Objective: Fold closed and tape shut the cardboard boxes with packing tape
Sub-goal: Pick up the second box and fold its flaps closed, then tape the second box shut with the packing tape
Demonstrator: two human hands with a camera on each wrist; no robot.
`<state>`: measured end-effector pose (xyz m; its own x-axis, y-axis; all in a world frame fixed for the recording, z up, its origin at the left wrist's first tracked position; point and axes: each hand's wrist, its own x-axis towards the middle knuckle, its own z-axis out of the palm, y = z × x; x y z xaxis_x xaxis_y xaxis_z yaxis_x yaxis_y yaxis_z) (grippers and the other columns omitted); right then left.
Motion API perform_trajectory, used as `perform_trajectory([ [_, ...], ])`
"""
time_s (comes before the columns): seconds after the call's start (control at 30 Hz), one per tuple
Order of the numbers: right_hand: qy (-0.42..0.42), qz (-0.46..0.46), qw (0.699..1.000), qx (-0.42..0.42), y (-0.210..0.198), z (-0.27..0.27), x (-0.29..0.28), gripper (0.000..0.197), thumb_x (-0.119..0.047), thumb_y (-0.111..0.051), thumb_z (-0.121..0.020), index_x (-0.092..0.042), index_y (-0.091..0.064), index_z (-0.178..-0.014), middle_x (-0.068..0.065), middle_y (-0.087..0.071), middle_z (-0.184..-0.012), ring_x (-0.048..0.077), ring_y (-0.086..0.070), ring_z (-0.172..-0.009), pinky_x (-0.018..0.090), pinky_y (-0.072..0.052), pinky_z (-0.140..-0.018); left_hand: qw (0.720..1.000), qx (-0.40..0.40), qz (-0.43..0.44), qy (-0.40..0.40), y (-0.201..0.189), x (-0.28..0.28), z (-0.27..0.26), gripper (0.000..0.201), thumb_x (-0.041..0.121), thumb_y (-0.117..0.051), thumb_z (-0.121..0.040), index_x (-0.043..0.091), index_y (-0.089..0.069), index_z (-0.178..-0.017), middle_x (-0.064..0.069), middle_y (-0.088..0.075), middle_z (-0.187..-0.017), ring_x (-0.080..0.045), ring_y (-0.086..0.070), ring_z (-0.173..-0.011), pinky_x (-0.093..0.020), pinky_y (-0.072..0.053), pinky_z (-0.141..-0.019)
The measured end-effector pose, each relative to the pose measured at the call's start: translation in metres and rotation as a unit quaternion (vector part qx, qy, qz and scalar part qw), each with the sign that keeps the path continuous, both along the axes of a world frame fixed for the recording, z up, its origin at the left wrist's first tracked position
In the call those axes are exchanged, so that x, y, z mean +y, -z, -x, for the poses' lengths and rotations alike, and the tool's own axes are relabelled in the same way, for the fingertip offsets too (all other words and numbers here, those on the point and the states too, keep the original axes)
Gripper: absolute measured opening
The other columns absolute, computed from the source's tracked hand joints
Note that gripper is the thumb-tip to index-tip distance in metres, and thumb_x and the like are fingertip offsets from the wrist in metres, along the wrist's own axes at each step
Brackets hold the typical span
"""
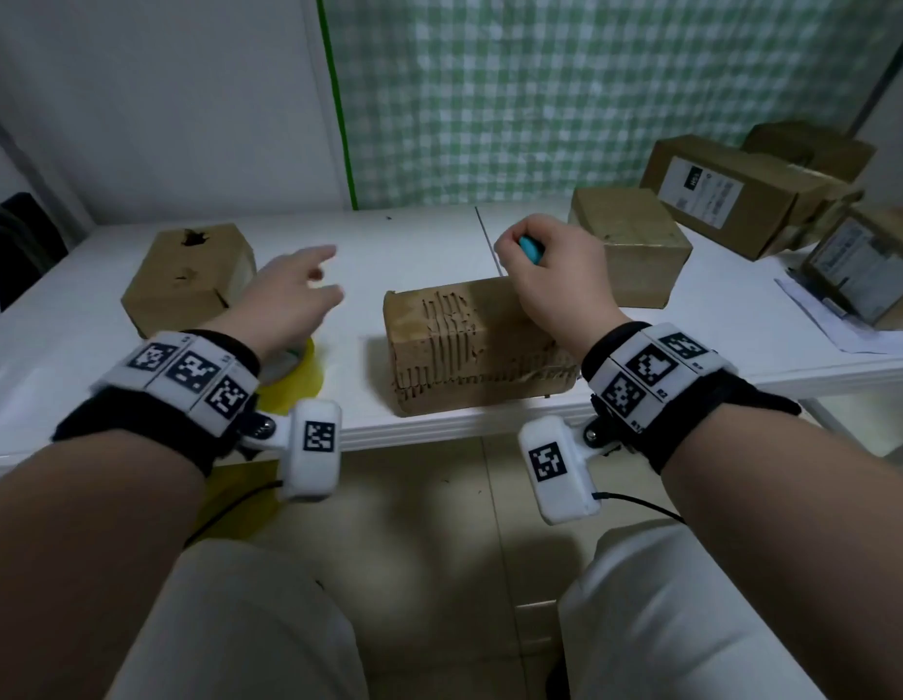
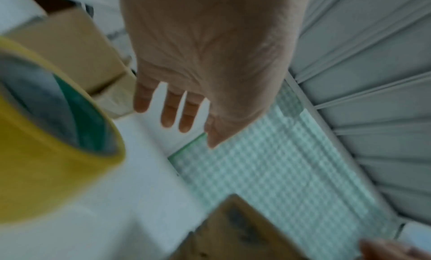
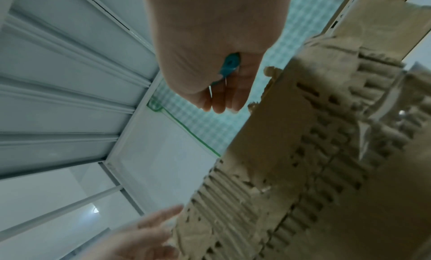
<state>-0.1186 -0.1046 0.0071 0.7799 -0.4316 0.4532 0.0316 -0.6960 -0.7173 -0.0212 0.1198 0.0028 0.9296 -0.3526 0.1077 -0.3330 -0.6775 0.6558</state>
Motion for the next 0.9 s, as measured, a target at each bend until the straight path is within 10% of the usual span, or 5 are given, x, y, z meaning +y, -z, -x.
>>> perform_trajectory([
  [0.17,-0.038,-0.015,0.999,0.017,0.001,-0.002,0.016,0.015,-0.024,-0.054,-0.092,-0.016,-0.066,-0.086,-0.001,-0.067,-0.087,0.014,-0.061,-0.082,0.026,-0.051,-0.071,0.964,0.124,-0.236,-0.01,0.023,0.034,0.0,0.087,0.033,-0.07,-0.082,0.021,-0.017,-0.151,-0.01,-0.027,-0.153,-0.03,-0.032,-0.137,-0.037,-0.033,-0.106],
  [0.3,-0.068,-0.028,0.997,0.029,0.001,-0.002,0.026,0.018,-0.023,-0.055,-0.091,-0.01,-0.067,-0.087,0.001,-0.067,-0.086,0.015,-0.06,-0.081,0.028,-0.05,-0.071,0.959,0.058,-0.278,-0.012,0.034,0.036,0.004,0.087,0.011,-0.065,-0.082,0.018,-0.014,-0.152,-0.009,-0.039,-0.146,-0.03,-0.044,-0.126,-0.032,-0.042,-0.088],
  [0.57,-0.134,-0.1,0.981,0.094,-0.011,0.002,0.041,0.04,-0.04,-0.061,-0.087,-0.016,-0.049,-0.058,0.011,-0.068,-0.076,0.009,-0.048,-0.054,0.026,-0.043,-0.061,0.976,0.066,0.199,-0.055,-0.01,0.034,0.011,0.095,-0.006,-0.07,-0.077,0.024,-0.017,-0.151,0.005,-0.059,-0.066,-0.013,-0.053,-0.072,-0.032,-0.047,-0.073],
  [0.77,-0.225,-0.116,0.96,0.121,-0.017,0.008,0.056,0.029,-0.044,-0.071,-0.079,-0.021,-0.07,-0.096,-0.011,-0.065,-0.086,0.004,-0.059,-0.085,0.02,-0.043,-0.075,0.93,0.129,0.34,0.047,-0.048,0.01,0.042,0.095,-0.01,-0.061,-0.081,0.028,-0.01,-0.151,0.003,-0.063,-0.076,-0.006,-0.064,-0.064,-0.02,-0.051,-0.056],
  [0.9,-0.295,-0.166,0.935,0.106,-0.021,0.019,0.053,0.006,-0.019,-0.068,-0.087,-0.014,-0.068,-0.09,-0.006,-0.066,-0.082,0.004,-0.062,-0.074,0.017,-0.047,-0.07,0.92,0.169,0.341,0.092,-0.053,-0.004,0.055,0.095,-0.007,-0.061,-0.082,0.028,-0.006,-0.151,0.002,-0.068,-0.084,-0.006,-0.06,-0.062,-0.016,-0.047,-0.053],
])
